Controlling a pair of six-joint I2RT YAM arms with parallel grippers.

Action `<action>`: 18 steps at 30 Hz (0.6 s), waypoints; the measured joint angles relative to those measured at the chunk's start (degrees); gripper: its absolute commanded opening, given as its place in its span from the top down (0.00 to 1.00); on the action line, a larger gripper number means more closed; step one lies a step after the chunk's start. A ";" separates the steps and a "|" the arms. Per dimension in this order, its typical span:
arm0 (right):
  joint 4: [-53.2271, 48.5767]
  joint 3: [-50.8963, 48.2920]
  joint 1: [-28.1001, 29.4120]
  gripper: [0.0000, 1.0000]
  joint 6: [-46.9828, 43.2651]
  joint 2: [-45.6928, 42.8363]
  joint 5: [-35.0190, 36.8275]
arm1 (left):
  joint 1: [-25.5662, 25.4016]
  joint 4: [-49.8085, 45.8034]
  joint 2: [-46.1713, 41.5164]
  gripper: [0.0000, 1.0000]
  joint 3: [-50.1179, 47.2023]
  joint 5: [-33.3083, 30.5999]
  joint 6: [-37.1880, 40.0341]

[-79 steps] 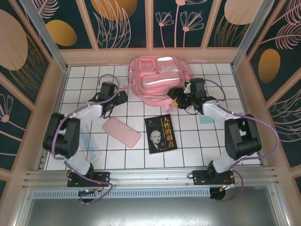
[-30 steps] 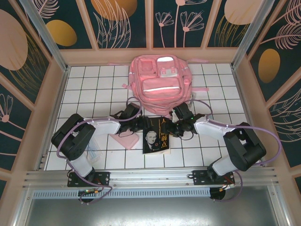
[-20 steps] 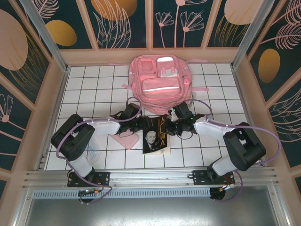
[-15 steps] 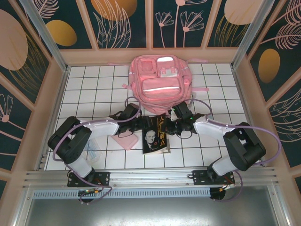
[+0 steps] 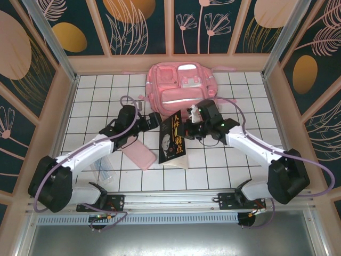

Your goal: Pack books, pencil case, and school supplies into a backpack

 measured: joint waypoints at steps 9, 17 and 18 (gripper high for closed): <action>-1.88 8.17 -7.54 1.00 -0.85 -0.17 -7.96 | 0.55 15.61 -3.76 0.01 -6.82 9.44 -4.28; 3.23 9.60 -8.61 1.00 -0.35 0.28 -11.93 | 0.66 39.01 2.23 0.02 -16.17 15.91 -19.96; 4.35 9.27 -8.74 1.00 -0.15 0.39 -12.33 | 0.68 41.64 3.41 0.03 -16.52 16.59 -21.79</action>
